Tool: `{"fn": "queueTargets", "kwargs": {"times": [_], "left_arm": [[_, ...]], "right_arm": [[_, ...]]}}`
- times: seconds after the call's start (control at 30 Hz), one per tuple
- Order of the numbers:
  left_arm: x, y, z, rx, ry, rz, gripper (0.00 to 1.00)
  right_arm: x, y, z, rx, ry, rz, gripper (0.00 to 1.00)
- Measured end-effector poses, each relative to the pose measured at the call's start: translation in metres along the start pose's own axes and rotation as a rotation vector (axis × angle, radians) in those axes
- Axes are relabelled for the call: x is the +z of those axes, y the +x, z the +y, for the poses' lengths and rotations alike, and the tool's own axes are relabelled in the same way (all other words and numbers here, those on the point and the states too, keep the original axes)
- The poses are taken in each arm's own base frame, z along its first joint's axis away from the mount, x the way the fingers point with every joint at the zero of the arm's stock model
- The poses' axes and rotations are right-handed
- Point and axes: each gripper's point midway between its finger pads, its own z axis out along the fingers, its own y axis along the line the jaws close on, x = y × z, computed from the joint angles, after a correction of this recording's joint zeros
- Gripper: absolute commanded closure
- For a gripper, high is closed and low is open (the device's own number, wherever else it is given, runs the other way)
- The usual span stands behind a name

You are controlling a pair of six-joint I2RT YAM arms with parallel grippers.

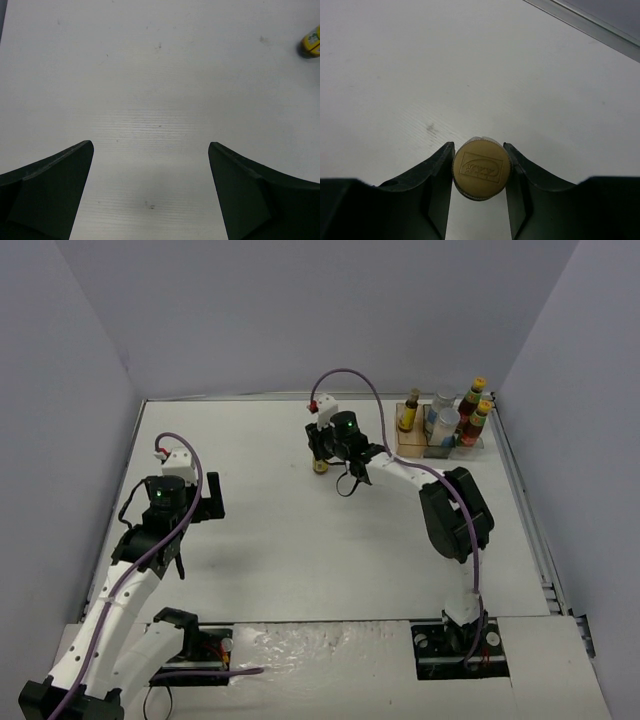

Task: Organize the condiment bottles

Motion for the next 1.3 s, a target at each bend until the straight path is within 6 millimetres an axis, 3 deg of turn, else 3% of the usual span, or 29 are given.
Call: {"fn": "queueTargets", "kwargs": {"times": [0.1, 0.37, 0.43, 0.53, 0.67, 0.97, 1.2, 1.3], "left_arm": [[0.000, 0.000, 0.000, 0.000, 0.000, 0.000, 0.03], [0.000, 0.000, 0.000, 0.000, 0.000, 0.000, 0.03], [0.000, 0.000, 0.000, 0.000, 0.000, 0.000, 0.03], [0.000, 0.000, 0.000, 0.000, -0.001, 0.001, 0.03], [0.000, 0.000, 0.000, 0.000, -0.001, 0.001, 0.03], [0.000, 0.000, 0.001, 0.000, -0.008, 0.000, 0.03], [0.003, 0.003, 0.001, 0.004, -0.010, 0.014, 0.03], [0.004, 0.003, 0.001, 0.004, -0.010, 0.018, 0.03]], "right_arm": [[-0.024, -0.005, -0.034, 0.019, 0.056, 0.007, 1.00], [-0.112, -0.072, -0.174, 0.066, 0.342, -0.152, 1.00], [-0.128, -0.077, -0.204, 0.076, 0.407, -0.175, 1.00], [-0.138, -0.068, -0.233, 0.092, 0.468, -0.161, 1.00], [-0.131, -0.045, -0.251, 0.111, 0.492, -0.116, 1.00], [-0.095, 0.016, -0.258, 0.136, 0.492, 0.010, 1.00], [-0.085, 0.039, -0.268, 0.150, 0.521, 0.034, 1.00], [-0.081, 0.047, -0.272, 0.166, 0.527, 0.041, 0.89]]}}
